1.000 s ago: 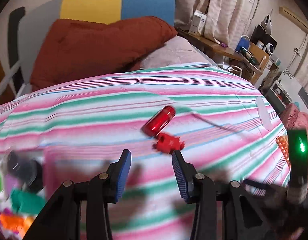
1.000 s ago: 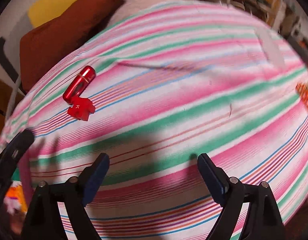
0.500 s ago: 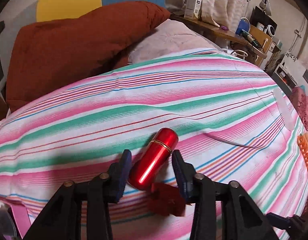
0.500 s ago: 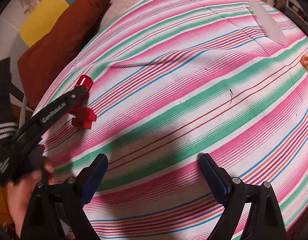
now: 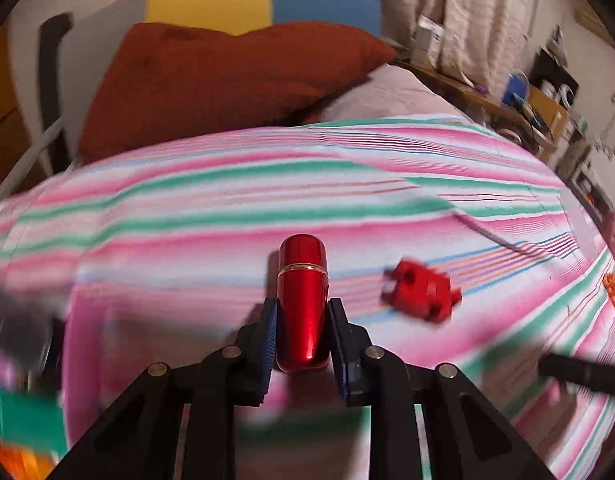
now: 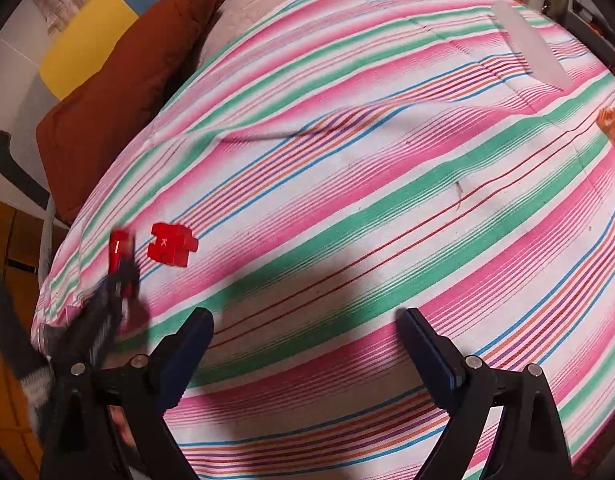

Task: Organize rigid objects
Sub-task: 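Lift the red tube with the left gripper while the right gripper grasps the red puzzle piece, then carry the red tube into the tray and open the left gripper while the right gripper holds the red piece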

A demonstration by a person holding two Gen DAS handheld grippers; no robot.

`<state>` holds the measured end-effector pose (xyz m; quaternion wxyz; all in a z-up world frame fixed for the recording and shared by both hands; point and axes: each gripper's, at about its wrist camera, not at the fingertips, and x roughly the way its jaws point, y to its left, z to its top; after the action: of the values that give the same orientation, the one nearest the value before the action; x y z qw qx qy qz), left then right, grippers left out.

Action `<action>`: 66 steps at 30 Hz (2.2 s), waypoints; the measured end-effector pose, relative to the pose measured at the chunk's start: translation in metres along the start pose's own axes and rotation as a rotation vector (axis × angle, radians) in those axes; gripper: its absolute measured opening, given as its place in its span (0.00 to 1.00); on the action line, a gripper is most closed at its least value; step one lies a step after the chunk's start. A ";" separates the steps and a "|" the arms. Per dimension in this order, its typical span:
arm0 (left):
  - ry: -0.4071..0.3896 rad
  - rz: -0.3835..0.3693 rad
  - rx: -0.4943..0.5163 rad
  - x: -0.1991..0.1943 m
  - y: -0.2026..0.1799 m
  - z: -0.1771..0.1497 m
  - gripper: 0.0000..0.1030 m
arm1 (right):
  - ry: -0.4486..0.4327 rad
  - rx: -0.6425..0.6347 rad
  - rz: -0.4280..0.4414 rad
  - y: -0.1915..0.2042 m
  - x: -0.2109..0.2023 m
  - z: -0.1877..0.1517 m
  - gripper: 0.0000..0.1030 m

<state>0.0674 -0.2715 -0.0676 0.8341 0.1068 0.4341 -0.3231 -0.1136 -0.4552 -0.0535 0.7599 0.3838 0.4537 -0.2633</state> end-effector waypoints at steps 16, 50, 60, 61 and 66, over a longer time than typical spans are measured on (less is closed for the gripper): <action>-0.064 -0.058 -0.115 -0.043 0.005 -0.060 0.23 | -0.176 -0.457 0.094 0.098 0.025 0.009 0.70; -0.058 -0.180 -0.152 -0.062 0.011 -0.064 0.23 | -0.004 -0.247 0.084 0.046 -0.004 -0.046 0.27; -0.108 -0.285 -0.154 -0.126 0.018 -0.087 0.23 | 0.000 -0.252 0.120 0.051 -0.007 -0.050 0.27; -0.108 -0.286 -0.166 -0.130 0.022 -0.091 0.23 | -0.002 -0.251 0.117 0.050 -0.007 -0.049 0.27; -0.114 -0.302 -0.214 -0.150 0.041 -0.101 0.23 | -0.002 -0.252 0.109 0.051 -0.003 -0.048 0.27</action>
<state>-0.0352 -0.1266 -0.0138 0.8060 -0.0672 0.4292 -0.4021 -0.0998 -0.3869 -0.0473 0.8156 0.3093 0.4611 -0.1629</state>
